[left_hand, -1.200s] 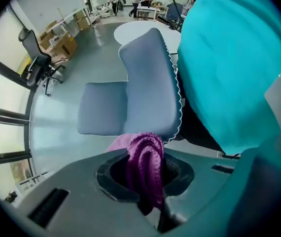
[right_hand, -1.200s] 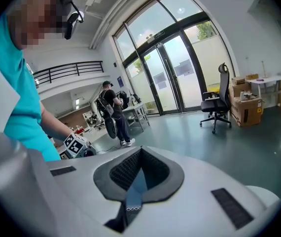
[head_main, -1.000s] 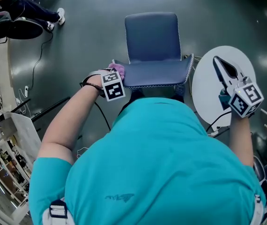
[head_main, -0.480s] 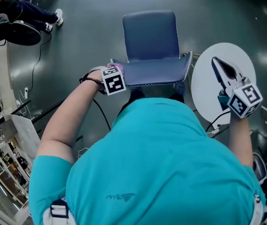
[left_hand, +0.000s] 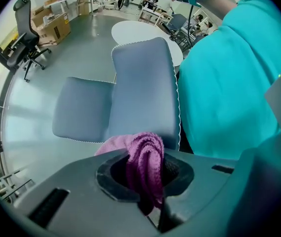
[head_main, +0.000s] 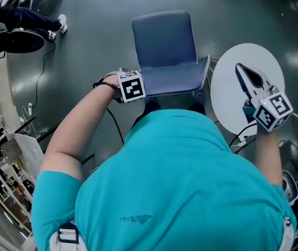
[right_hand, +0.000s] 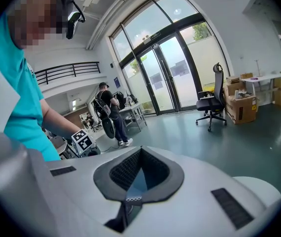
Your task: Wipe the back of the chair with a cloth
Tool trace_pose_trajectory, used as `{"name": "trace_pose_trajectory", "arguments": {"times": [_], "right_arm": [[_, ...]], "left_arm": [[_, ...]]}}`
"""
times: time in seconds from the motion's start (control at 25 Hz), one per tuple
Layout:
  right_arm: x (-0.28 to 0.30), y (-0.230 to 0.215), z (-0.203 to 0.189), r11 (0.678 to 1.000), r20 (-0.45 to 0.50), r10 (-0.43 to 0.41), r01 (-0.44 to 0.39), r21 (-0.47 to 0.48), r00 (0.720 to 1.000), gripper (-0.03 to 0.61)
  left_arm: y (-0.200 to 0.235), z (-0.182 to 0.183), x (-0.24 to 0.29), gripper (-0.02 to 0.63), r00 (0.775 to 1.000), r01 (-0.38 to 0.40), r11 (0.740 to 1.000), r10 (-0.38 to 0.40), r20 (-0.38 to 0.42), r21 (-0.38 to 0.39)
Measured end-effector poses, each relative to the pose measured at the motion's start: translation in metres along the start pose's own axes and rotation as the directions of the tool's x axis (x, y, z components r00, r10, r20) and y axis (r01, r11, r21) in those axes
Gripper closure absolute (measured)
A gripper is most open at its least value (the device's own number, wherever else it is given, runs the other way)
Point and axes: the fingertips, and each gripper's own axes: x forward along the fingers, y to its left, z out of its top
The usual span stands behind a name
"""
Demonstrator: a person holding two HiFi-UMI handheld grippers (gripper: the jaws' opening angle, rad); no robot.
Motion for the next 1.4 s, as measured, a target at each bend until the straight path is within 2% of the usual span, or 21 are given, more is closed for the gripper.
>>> {"name": "trace_pose_trajectory", "arguments": {"times": [0.32, 0.48, 0.8, 1.4], "right_arm": [[-0.009, -0.005, 0.000, 1.000, 0.012, -0.016, 0.016, 0.007, 1.000, 0.586], [-0.009, -0.007, -0.001, 1.000, 0.015, -0.019, 0.019, 0.009, 1.000, 0.586], [-0.012, -0.012, -0.002, 0.999, 0.016, -0.031, 0.031, 0.011, 0.999, 0.586], [-0.026, -0.023, -0.009, 0.998, 0.028, -0.053, 0.053, 0.028, 0.998, 0.586]], "left_arm": [[-0.004, 0.011, -0.002, 0.555, 1.000, 0.002, 1.000, -0.002, -0.027, 0.016], [-0.006, 0.019, -0.005, 0.555, 1.000, 0.022, 1.000, -0.022, -0.003, -0.011], [-0.012, 0.042, -0.016, 0.555, 0.999, 0.035, 0.999, -0.035, 0.018, -0.004], [-0.019, 0.085, -0.023, 0.555, 0.998, 0.036, 0.997, -0.039, 0.046, 0.074]]}}
